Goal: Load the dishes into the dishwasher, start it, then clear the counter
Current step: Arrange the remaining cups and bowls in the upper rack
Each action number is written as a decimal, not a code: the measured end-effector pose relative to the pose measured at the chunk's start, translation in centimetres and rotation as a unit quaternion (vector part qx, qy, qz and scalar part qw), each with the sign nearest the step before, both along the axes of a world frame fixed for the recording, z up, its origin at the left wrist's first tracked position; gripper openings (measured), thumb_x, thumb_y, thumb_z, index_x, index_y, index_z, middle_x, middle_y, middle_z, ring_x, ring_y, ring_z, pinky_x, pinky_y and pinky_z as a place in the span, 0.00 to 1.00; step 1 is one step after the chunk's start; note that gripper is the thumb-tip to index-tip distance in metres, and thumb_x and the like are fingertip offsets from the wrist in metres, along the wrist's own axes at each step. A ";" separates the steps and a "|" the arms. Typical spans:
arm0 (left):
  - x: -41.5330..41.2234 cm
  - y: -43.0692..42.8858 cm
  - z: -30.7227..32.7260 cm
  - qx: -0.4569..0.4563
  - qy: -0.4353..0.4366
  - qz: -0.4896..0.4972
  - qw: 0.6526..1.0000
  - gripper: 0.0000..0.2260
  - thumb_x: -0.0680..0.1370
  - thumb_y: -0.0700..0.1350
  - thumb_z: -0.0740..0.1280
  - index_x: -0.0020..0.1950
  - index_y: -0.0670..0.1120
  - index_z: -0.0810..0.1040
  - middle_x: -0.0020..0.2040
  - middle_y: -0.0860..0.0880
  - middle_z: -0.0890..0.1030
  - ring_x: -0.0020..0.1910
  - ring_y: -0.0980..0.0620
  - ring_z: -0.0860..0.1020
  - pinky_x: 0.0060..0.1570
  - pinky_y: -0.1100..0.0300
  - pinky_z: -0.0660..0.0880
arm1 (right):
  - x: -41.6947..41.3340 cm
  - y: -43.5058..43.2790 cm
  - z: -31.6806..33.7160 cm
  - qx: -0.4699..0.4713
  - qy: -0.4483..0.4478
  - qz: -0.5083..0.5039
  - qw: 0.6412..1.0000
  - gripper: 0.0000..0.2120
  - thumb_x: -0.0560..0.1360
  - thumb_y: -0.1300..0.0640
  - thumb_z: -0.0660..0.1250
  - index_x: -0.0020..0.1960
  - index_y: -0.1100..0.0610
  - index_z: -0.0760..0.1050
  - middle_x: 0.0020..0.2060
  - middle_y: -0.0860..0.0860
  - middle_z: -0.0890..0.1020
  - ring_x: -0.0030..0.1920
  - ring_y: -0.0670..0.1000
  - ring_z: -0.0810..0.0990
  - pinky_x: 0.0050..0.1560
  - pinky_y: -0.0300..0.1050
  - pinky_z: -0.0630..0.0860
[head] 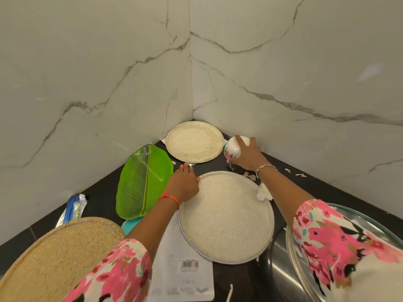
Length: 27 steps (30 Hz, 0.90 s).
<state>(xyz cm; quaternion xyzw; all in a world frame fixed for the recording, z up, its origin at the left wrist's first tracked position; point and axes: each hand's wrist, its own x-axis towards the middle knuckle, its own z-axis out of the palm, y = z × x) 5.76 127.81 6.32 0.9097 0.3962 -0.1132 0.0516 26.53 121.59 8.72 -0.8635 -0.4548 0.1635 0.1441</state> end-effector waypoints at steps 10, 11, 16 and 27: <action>-0.1 -0.2 -0.1 0.003 -0.011 -0.001 1.000 0.25 0.84 0.49 0.47 0.76 0.35 0.49 0.77 0.35 0.51 0.76 0.40 0.53 0.73 0.51 0.53 | -1.3 -1.7 0.7 0.065 0.022 -0.056 0.996 0.45 0.65 0.48 0.76 0.72 0.55 0.54 0.66 0.60 0.56 0.64 0.67 0.67 0.63 0.56 0.71; -0.1 -0.2 -0.1 -0.001 -0.012 -0.001 1.000 0.25 0.84 0.49 0.47 0.76 0.34 0.49 0.77 0.35 0.51 0.76 0.40 0.52 0.74 0.51 0.52 | -1.4 -2.1 1.1 0.069 0.016 -0.055 0.996 0.45 0.65 0.48 0.76 0.72 0.55 0.53 0.65 0.60 0.59 0.63 0.66 0.67 0.63 0.57 0.71; -0.3 -0.2 0.8 -0.041 -0.005 -0.007 0.999 0.26 0.84 0.50 0.47 0.76 0.35 0.47 0.77 0.36 0.47 0.77 0.41 0.49 0.75 0.51 0.49 | -3.3 -5.7 3.3 0.060 -0.025 -0.028 0.997 0.44 0.65 0.45 0.76 0.71 0.53 0.55 0.63 0.59 0.64 0.60 0.64 0.71 0.58 0.55 0.73; -6.1 -8.5 1.6 0.012 -0.138 -0.067 0.988 0.27 0.82 0.53 0.54 0.76 0.40 0.55 0.77 0.44 0.55 0.77 0.48 0.52 0.75 0.53 0.49 | -12.1 -17.1 5.9 -0.002 -0.034 0.030 0.999 0.47 0.63 0.42 0.76 0.73 0.48 0.53 0.69 0.56 0.58 0.64 0.62 0.70 0.63 0.57 0.73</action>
